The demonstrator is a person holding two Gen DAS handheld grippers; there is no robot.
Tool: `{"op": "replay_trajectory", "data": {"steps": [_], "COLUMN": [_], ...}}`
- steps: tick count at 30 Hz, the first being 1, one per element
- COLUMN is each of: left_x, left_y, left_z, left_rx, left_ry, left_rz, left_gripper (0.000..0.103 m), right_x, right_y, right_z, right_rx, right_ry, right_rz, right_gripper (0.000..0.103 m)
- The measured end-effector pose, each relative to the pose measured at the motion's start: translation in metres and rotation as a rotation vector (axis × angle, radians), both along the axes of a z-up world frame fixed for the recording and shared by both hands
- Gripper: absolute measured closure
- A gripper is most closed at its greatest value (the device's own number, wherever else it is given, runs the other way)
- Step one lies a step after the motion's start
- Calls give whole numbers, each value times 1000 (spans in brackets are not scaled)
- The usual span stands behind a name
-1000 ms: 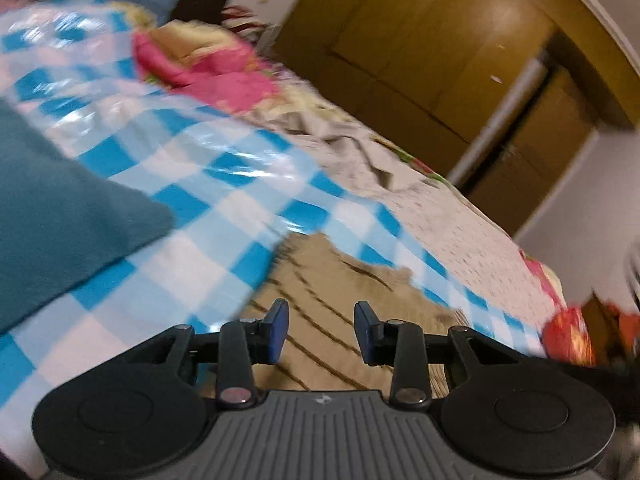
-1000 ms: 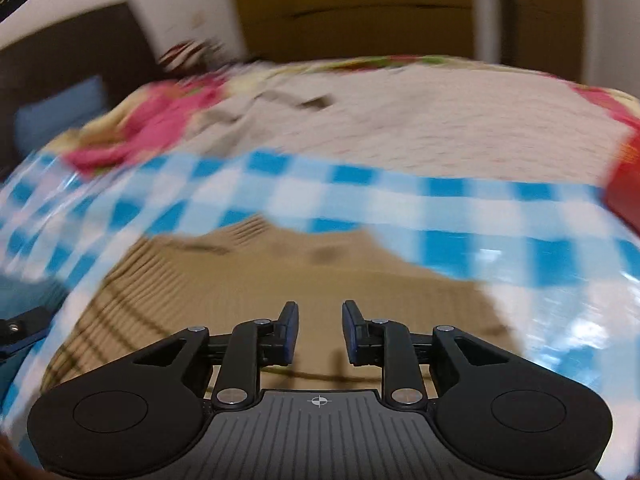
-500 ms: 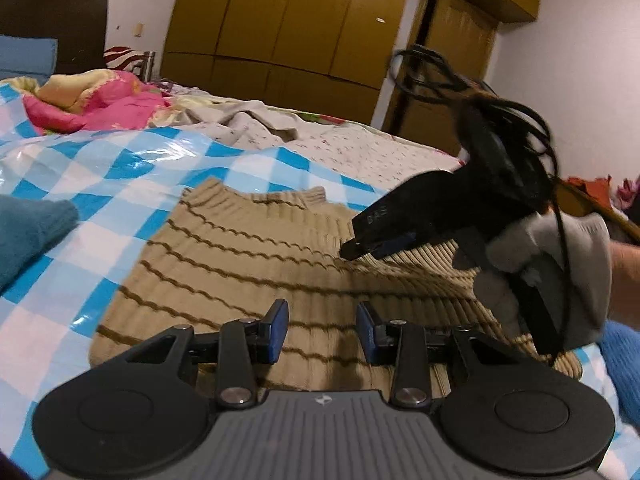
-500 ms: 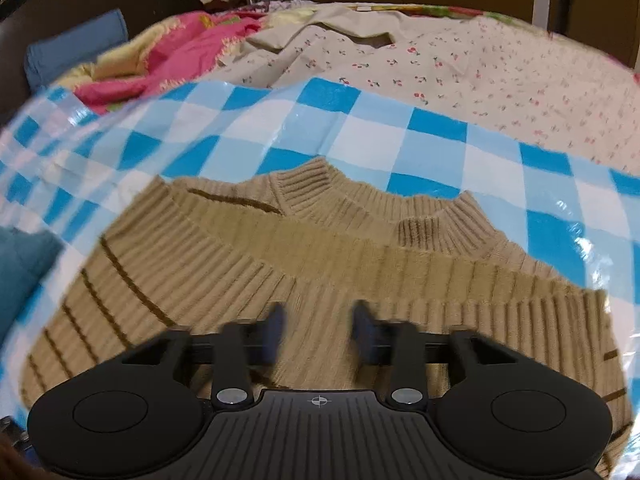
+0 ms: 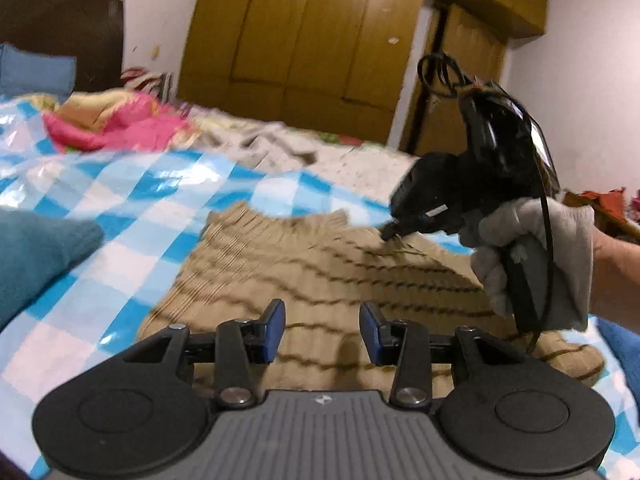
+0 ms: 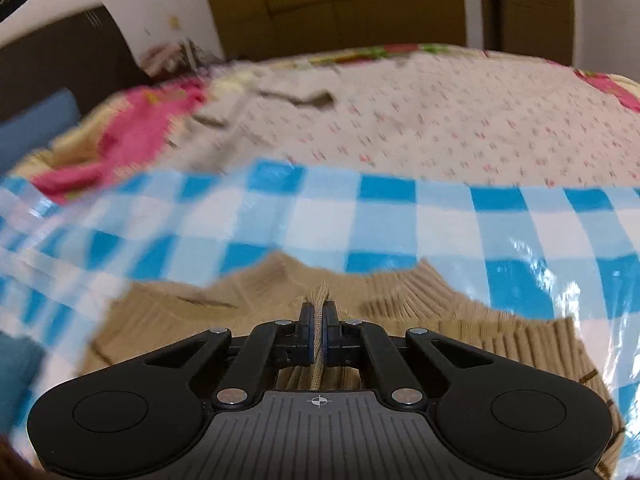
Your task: Fold small clothes
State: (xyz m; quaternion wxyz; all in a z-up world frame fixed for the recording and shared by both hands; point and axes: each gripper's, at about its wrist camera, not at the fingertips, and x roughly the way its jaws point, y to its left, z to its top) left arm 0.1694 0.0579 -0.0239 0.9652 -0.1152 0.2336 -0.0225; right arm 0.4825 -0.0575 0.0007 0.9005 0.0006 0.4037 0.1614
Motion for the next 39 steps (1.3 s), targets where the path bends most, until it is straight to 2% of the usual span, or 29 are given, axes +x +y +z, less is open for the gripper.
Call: {"op": "replay_trajectory", "data": {"steps": [2,3,5,7,10,13,19,25,28,29,32,36,39], "left_x": [7,11,14,14,11,12,13,15,16,16,16,9,4], "left_y": [7,12,23,29,30,30,26,20,21,21,25,35,39], "left_z": [-7,-10,-14,-14,-14,-13,-14,-16,-16,-16,-16,-15,-15], "left_rx": [-15,-34,-85,-122,-120,-123,-92,-43,-38,-29,14,26,33], "left_ry": [59,84,108,109,103,103,108,114,128,136,157,177,195], "left_rz": [35,47,65,72,78,78,78,74,76,76,97,111,103], "left_gripper": [53,53,53,53,53,53,53,52,51,50,53,58,58], "right_x": [2,0,-4,-9,-29,-68,-142,-161,-159,-157,-155,-155,-157], "right_y": [9,10,4,-9,-42,-90,-151,-185,-192,-197,-201,-213,-216], "right_z": [-18,-20,-13,-2,20,36,26,-3,-13,-15,-17,-17,-18], "right_rx": [-63,-77,-34,2,40,85,73,237,275,295,190,190,181], "right_ry": [41,26,21,7,-31,-49,24,174,224,235,207,204,213], "right_rz": [24,27,30,10,-31,-84,-157,-204,-205,-212,-228,-239,-221], "right_gripper": [100,98,93,93,92,92,91,82,84,94,96,96,96]}}
